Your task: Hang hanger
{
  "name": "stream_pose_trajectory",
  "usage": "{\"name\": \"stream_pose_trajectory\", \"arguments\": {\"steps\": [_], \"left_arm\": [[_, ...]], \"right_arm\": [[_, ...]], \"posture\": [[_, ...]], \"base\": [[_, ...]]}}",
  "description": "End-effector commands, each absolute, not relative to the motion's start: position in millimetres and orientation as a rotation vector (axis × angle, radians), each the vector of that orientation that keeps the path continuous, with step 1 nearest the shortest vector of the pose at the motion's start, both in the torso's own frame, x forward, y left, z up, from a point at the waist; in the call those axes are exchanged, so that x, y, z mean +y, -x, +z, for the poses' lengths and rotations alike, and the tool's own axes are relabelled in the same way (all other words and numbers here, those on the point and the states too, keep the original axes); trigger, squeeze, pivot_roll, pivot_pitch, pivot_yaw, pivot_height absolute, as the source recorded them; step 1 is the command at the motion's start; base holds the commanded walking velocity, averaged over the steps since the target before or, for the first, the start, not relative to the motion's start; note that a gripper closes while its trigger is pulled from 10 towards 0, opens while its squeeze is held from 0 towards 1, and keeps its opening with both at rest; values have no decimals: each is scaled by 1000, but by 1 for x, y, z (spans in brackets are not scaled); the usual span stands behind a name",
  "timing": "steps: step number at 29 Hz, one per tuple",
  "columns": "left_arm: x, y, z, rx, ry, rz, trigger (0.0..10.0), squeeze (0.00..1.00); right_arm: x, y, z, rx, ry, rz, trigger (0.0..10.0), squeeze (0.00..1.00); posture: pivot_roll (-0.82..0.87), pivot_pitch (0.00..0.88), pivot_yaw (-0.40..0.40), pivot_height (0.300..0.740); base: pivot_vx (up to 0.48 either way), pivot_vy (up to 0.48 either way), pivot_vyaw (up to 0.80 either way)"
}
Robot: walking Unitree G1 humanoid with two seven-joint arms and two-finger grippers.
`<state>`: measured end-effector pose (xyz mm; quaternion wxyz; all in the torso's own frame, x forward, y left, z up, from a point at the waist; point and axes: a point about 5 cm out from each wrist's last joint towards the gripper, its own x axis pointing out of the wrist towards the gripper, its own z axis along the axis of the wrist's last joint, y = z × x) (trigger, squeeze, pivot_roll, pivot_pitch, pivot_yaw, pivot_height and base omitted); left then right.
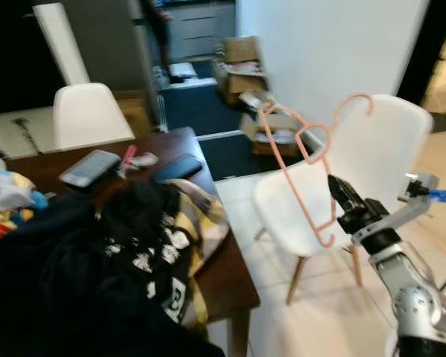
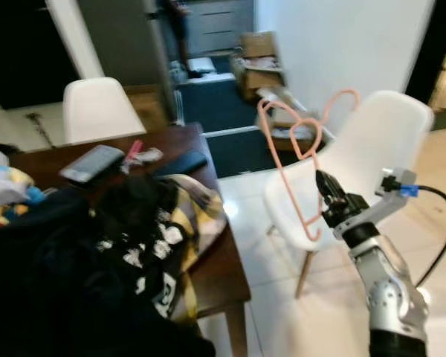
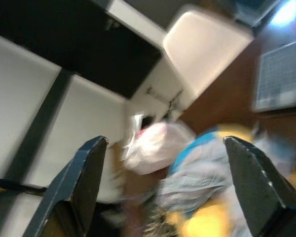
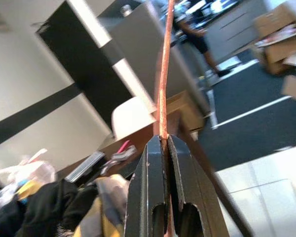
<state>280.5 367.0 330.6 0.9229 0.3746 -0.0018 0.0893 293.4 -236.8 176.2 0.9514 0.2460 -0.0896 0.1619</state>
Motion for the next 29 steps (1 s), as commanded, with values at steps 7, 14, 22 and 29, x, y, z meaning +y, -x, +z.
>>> {"name": "stream_pose_trajectory", "arguments": {"steps": [7, 14, 22, 29], "left_arm": [[339, -296, 280, -281, -217, 294, 10000, 0], [349, -293, 264, -321, -35, 430, 10000, 0], [359, -283, 246, -267, 12, 589, 10000, 0], [360, -290, 223, -195, 66, 590, 10000, 0]], "right_arm": [[-230, -296, 176, -177, -514, 366, 10000, 0], [-227, -298, 176, -174, -513, 373, 10000, 0], [-228, -299, 173, -162, -503, 344, 10000, 0], [-227, -299, 175, -162, -485, 348, 10000, 0]], "posture": [[-36, 0, 18, 710], [-34, 0, 19, 710], [-37, 0, 20, 710], [-50, 0, 22, 710]], "base": [[0, 0, 800], [0, 0, 800], [0, 0, 100], [0, 0, 0]]}}
